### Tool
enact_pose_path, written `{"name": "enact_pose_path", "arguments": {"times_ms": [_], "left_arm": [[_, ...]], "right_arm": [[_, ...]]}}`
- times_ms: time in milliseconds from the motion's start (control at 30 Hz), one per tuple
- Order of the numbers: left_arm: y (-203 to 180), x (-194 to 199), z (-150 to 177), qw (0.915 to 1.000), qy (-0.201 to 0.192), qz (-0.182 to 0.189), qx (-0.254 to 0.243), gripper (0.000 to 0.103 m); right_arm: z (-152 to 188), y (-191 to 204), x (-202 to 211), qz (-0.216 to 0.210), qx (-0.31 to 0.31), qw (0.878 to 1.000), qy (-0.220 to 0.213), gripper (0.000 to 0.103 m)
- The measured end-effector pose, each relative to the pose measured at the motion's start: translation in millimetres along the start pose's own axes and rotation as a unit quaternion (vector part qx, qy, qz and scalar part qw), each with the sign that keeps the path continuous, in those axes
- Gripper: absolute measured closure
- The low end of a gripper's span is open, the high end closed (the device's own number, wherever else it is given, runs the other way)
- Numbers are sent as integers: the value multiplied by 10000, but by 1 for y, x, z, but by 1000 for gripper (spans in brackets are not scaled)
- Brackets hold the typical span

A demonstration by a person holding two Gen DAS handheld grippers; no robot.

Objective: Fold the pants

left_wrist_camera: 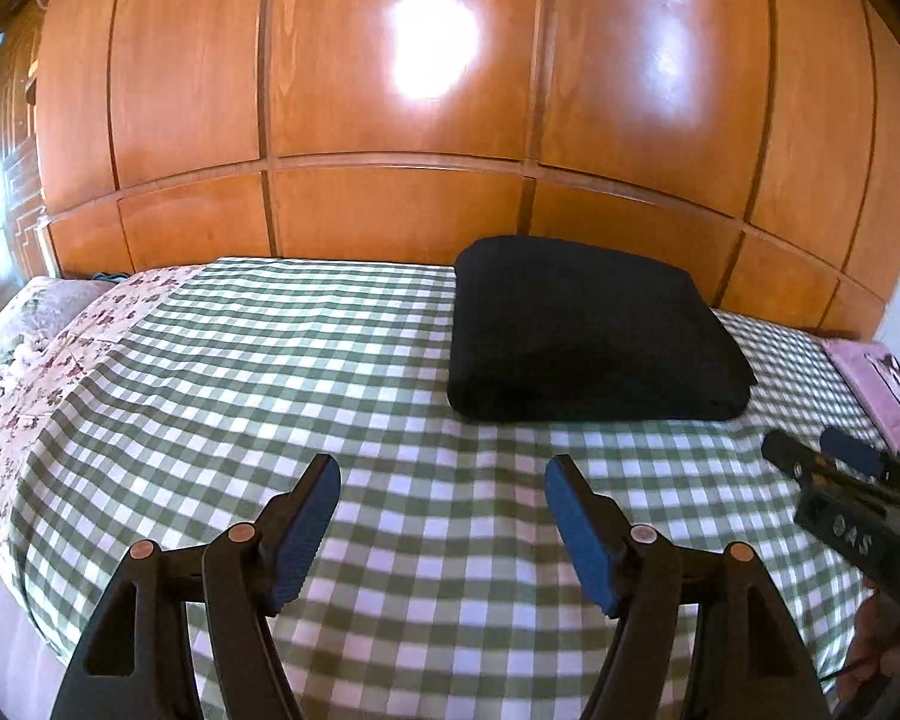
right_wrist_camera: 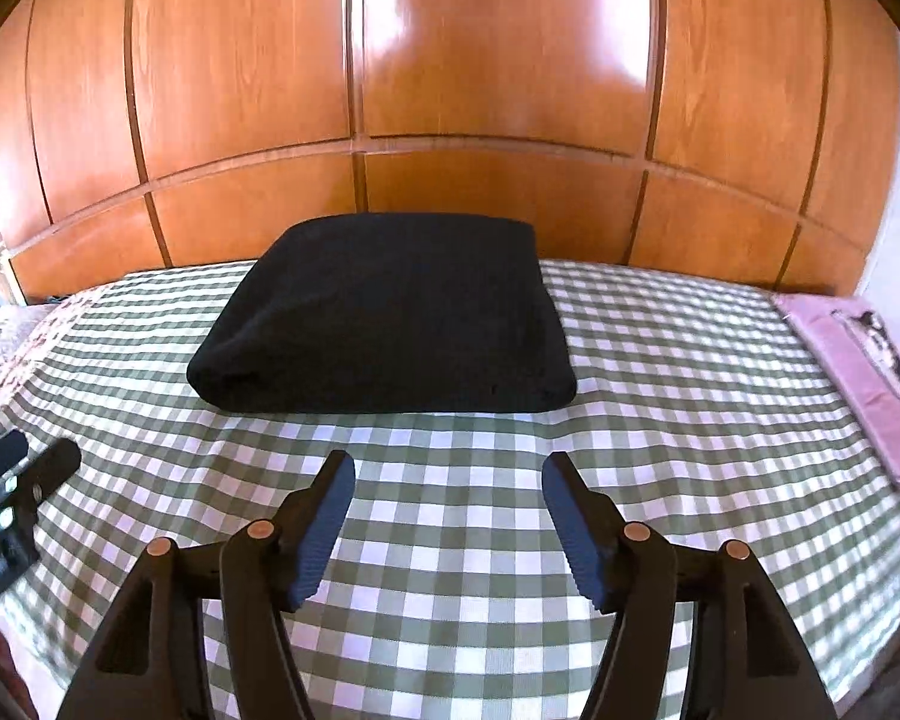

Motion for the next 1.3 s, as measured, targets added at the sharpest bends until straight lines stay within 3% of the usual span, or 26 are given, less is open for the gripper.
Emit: {"name": "enact_pose_path", "arguments": {"times_ms": [267,567,733,1300], "left_arm": [[-6,8,5,10000,20,-32,-31,27],[-14,16,-1,9999,-101,-66,-89,22],[-12,17,-4,9994,-108,-296,-126,22],[-7,36,-16,9989,-401,-247,75,22]], "right_arm": [[-5,-6,9,316,-232,9992,-129,33],[-6,-8,25,263,-298,9985,-374,30],[-7,-10,32,255,-341,9981,-454,29],[-15,-5,46,295,-236,9968,-699,28]]}}
Point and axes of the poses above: each gripper's, at about its wrist camera, not at the fingertips, and x roughly against the way its jaws point, y to its left, z to its underside, the point moved 3 cm from there along -x, roughly the way its jaws point, and after that the axes turned 4 degrees about z, right-handed, at the moved point
